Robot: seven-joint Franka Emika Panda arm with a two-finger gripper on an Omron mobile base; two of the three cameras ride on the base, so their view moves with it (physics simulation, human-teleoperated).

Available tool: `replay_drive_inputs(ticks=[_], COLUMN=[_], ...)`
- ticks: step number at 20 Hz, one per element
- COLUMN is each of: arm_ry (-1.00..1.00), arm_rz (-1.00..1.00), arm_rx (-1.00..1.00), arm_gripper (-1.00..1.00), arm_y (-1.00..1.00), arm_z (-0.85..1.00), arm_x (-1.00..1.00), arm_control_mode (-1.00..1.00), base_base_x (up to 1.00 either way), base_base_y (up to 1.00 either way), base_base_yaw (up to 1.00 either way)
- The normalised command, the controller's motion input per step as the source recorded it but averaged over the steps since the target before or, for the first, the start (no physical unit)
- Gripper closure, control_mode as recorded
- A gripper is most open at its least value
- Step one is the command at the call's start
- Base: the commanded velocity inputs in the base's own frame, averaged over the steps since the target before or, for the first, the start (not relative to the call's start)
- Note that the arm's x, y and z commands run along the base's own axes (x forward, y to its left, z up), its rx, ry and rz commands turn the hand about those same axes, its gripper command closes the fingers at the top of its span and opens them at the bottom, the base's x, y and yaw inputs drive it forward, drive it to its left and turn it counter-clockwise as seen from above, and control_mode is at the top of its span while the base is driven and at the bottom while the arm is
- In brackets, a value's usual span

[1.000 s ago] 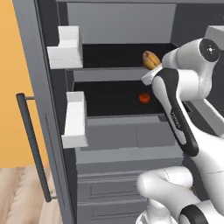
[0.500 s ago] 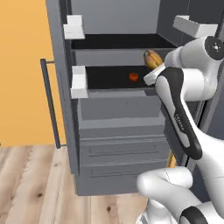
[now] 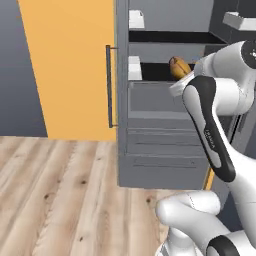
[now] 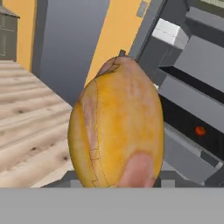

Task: Take the cheese, chicken drumstick, and tomato from the fridge and place them on the plate on the dining counter to create an appetizer plate.

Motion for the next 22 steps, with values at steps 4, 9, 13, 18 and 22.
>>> replay_drive_inputs(ticks=[4,9,13,18,22], arm_ry=[0.00,0.00,0.00,0.00,0.00], arm_rz=[0.00,0.00,0.00,0.00,0.00], arm_rx=[0.00,0.00,0.00,0.00,0.00], arm_gripper=[1.00,1.00,1.00,1.00,1.00], arm_y=[0.00,0.00,0.00,0.00,0.00], arm_z=[0.00,0.00,0.00,0.00,0.00], arm_x=[0.00,0.00,0.00,0.00,0.00], arm_control_mode=[1.00,1.00,1.00,1.00,1.00], base_base_x=[-0.19,0.27,0.98,1.00,1.00], base_base_y=[0.64,0.26,0.06,0.07,0.00], base_base_yaw=[0.62,0.63,0.52,0.35,0.21])
